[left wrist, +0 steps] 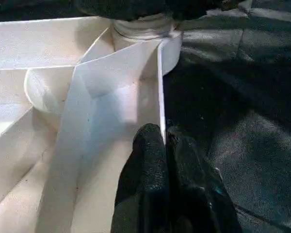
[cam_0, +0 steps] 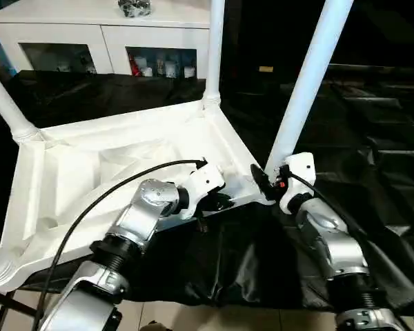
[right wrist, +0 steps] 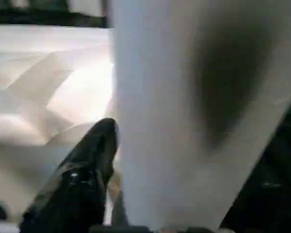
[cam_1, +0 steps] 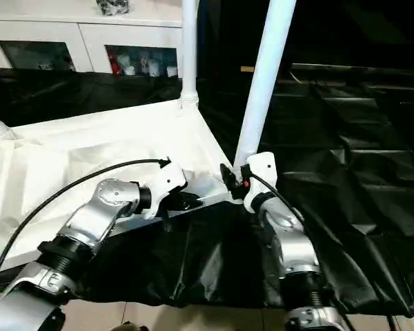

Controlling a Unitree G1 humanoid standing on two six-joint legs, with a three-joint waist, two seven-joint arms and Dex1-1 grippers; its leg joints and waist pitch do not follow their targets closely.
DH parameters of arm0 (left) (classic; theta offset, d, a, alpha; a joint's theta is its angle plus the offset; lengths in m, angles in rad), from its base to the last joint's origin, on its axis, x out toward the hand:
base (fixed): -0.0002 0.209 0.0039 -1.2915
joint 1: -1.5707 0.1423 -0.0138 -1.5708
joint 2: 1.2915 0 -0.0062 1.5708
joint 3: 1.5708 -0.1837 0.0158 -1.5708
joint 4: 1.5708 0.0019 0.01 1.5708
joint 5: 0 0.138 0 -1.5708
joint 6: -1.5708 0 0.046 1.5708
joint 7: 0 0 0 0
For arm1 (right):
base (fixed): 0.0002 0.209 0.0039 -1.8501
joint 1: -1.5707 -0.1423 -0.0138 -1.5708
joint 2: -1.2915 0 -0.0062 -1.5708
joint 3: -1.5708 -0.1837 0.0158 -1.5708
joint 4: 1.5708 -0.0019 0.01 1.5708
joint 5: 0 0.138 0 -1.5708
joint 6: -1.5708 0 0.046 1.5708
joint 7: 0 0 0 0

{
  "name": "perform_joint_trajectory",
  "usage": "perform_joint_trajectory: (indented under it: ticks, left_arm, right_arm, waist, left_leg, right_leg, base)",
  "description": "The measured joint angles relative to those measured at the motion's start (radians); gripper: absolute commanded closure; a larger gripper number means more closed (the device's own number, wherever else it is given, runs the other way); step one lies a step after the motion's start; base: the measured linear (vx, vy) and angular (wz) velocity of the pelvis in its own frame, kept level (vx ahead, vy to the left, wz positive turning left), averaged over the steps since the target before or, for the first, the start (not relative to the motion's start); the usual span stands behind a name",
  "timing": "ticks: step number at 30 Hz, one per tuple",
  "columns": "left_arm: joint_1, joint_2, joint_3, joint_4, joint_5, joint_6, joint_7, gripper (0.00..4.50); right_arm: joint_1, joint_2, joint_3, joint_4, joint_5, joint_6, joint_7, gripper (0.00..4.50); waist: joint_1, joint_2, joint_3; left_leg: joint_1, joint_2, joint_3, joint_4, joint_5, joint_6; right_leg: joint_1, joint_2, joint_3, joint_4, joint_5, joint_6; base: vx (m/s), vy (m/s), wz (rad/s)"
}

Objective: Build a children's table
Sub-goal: Rotate leg to tighten

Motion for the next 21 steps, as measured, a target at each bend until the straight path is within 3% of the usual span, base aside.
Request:
perform_joint_trajectory:
  ticks: [3, 10, 15, 21]
  left_arm:
    - [0.000, 0.035, 0.000, 0.005, -0.021, -0.029, -0.064, 4.50]
    - [-0.002, 0.122, -0.005, 0.008, -0.050, -0.083, -0.242, 4.50]
    - [-0.009, 0.155, -0.019, 0.023, -0.071, -0.108, -0.338, 4.50]
    - [-0.022, 0.175, -0.029, 0.053, -0.083, -0.136, -0.411, 4.50]
  right_arm:
    - [0.021, -0.069, 0.035, -0.027, 0.018, 0.000, 0.133, 1.03]
    - [0.054, -0.210, 0.119, -0.103, 0.065, 0.027, 0.433, 1.03]
    - [0.063, -0.279, 0.150, -0.137, 0.104, 0.054, 0.607, 1.03]
    - [0.050, -0.324, 0.177, -0.149, 0.115, 0.076, 0.722, 1.61]
  waist:
    - [0.001, 0.000, 0.000]
    - [0.005, 0.001, 0.001]
    - [0.018, 0.002, 0.002]
    - [0.029, 0.002, 0.002]
  left_leg:
    - [-0.002, 0.000, 0.000, 0.001, 0.000, 0.000]
    - [-0.006, 0.001, 0.000, 0.004, 0.000, 0.000]
    - [-0.006, 0.001, 0.000, 0.004, 0.000, 0.000]
    - [-0.006, 0.002, 0.001, 0.004, 0.000, 0.000]
  right_leg:
    - [-0.001, 0.000, 0.000, 0.000, -0.001, 0.000]
    - [-0.002, 0.000, 0.000, -0.002, -0.002, 0.000]
    - [-0.002, 0.000, -0.001, -0.002, -0.002, 0.000]
    - [-0.002, 0.000, -0.001, -0.002, -0.002, 0.000]
  base:
    - [0.000, 0.000, 0.00]
    - [0.000, 0.000, 0.00]
    - [0.000, 0.000, 0.00]
    - [0.000, 0.000, 0.00]
